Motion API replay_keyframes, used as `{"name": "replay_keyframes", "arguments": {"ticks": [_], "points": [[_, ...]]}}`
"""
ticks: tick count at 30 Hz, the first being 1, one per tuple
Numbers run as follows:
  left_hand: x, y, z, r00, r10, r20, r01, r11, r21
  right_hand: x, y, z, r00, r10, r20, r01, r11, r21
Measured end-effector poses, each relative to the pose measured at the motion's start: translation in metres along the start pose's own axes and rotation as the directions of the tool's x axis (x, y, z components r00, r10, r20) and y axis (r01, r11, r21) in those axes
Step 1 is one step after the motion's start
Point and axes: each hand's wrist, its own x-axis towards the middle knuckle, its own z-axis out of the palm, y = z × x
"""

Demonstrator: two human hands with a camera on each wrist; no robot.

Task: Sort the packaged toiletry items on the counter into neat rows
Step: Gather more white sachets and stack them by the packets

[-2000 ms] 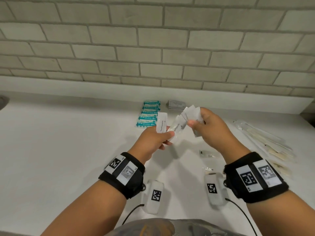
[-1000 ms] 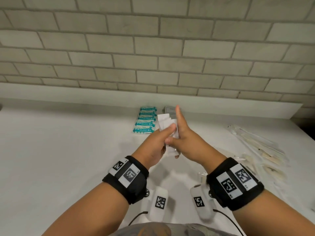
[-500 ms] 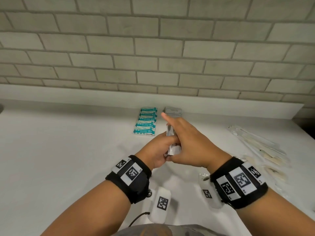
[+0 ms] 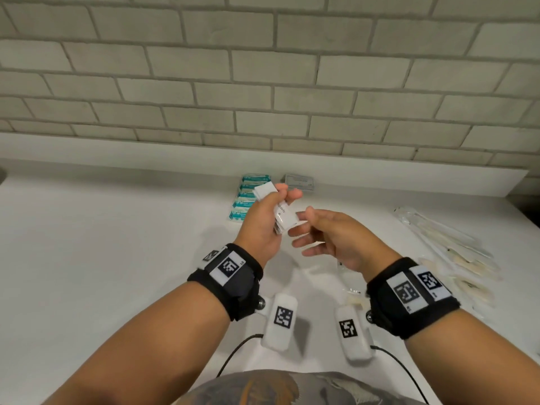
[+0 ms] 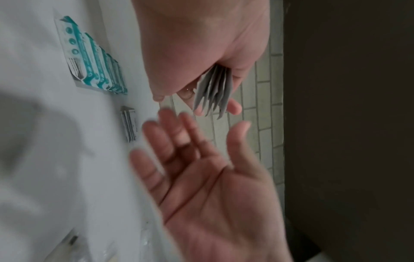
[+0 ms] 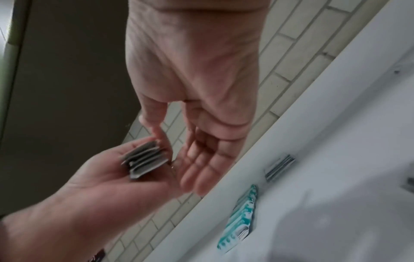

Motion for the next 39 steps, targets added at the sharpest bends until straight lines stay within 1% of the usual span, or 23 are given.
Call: {"name": "replay_keyframes", "arguments": {"ticks": [2,5,7,8,9,10,11,12,13,14,15,16,17,18,19,21,24,25,26,29,33,37,39], "points": [[0.001,-0.006,0.004,0.999,-0.026,0.031,0.025,0.998,0.055,0.005,-0.001,0.004,0.998,-0.026,0.051,0.022,0.996,0.089],[0.005,-0.018,0.0,0.996,-0.061,0.058,0.054,0.992,0.116,0.015,0.0,0.006,1.0,0.0,0.014,-0.001,0.994,0.11],[0.01,-0.024,-0.014,0.994,-0.091,0.067,0.072,0.968,0.241,0.021,0.006,-0.002,0.998,0.069,0.005,-0.069,0.997,0.032],[0.012,-0.026,-0.024,0.992,-0.12,0.047,0.095,0.931,0.351,0.022,0.01,-0.006,0.993,0.119,0.009,-0.119,0.992,-0.036],[0.016,-0.028,-0.036,0.988,-0.151,0.022,0.121,0.863,0.491,0.024,0.016,-0.011,0.984,0.177,0.011,-0.175,0.977,-0.118],[0.018,-0.028,-0.045,0.985,-0.17,-0.002,0.131,0.75,0.648,0.025,0.022,-0.015,0.971,0.237,0.012,-0.23,0.951,-0.207],[0.019,-0.028,-0.053,0.982,-0.191,-0.001,0.118,0.602,0.79,0.026,0.029,-0.018,0.955,0.297,0.011,-0.28,0.913,-0.296],[0.019,-0.027,-0.059,0.973,-0.231,0.025,0.079,0.431,0.899,0.028,0.036,-0.019,0.936,0.351,0.008,-0.322,0.868,-0.378],[0.02,-0.029,-0.064,0.955,-0.287,0.07,0.001,0.241,0.97,0.029,0.043,-0.019,0.916,0.4,-0.002,-0.357,0.817,-0.453],[0.019,-0.031,-0.066,0.928,-0.354,0.114,-0.107,0.041,0.993,0.031,0.048,-0.018,0.898,0.441,-0.013,-0.385,0.768,-0.512],[0.017,-0.035,-0.065,0.899,-0.414,0.146,-0.221,-0.14,0.965,0.032,0.053,-0.016,0.885,0.465,-0.024,-0.4,0.732,-0.552],[0.016,-0.038,-0.064,0.874,-0.455,0.171,-0.319,-0.271,0.908,0.035,0.055,-0.014,0.882,0.47,-0.032,-0.401,0.713,-0.575],[0.015,-0.042,-0.063,0.857,-0.474,0.201,-0.393,-0.35,0.85,0.037,0.055,-0.011,0.887,0.461,-0.038,-0.391,0.702,-0.595],[0.014,-0.044,-0.061,0.848,-0.48,0.224,-0.438,-0.397,0.806,0.038,0.054,-0.009,0.897,0.44,-0.044,-0.368,0.687,-0.626],[0.014,-0.046,-0.06,0.845,-0.475,0.245,-0.465,-0.426,0.776,0.039,0.052,-0.007,0.913,0.405,-0.049,-0.327,0.655,-0.681],[0.017,-0.048,-0.058,0.845,-0.463,0.267,-0.484,-0.455,0.747,0.037,0.047,-0.003,0.948,0.316,-0.03,-0.201,0.526,-0.826],[0.023,-0.05,-0.059,0.845,-0.455,0.281,-0.489,-0.445,0.75,0.028,0.053,0.004,0.973,0.23,0.011,-0.062,0.307,-0.95],[0.025,-0.052,-0.059,0.842,-0.457,0.286,-0.493,-0.438,0.751,0.027,0.058,0.005,0.979,0.204,0.015,-0.039,0.254,-0.966],[0.027,-0.053,-0.059,0.839,-0.46,0.289,-0.496,-0.43,0.754,0.027,0.063,0.005,0.984,0.175,0.018,-0.023,0.225,-0.974],[0.034,-0.055,-0.058,0.842,-0.46,0.283,-0.488,-0.422,0.764,0.039,0.071,0.001,0.993,0.115,0.039,0.015,0.207,-0.978],[0.053,-0.057,-0.052,0.851,-0.45,0.272,-0.479,-0.45,0.754,0.062,0.068,-0.007,0.994,0.095,0.046,0.026,0.204,-0.979],[0.089,-0.054,-0.043,0.863,-0.433,0.261,-0.467,-0.483,0.741,0.096,0.056,-0.021,0.996,0.091,0.023,0.004,0.204,-0.979],[0.11,-0.053,-0.039,0.864,-0.426,0.267,-0.468,-0.487,0.737,0.117,0.05,-0.032,0.997,0.083,-0.002,-0.02,0.209,-0.978]]}}
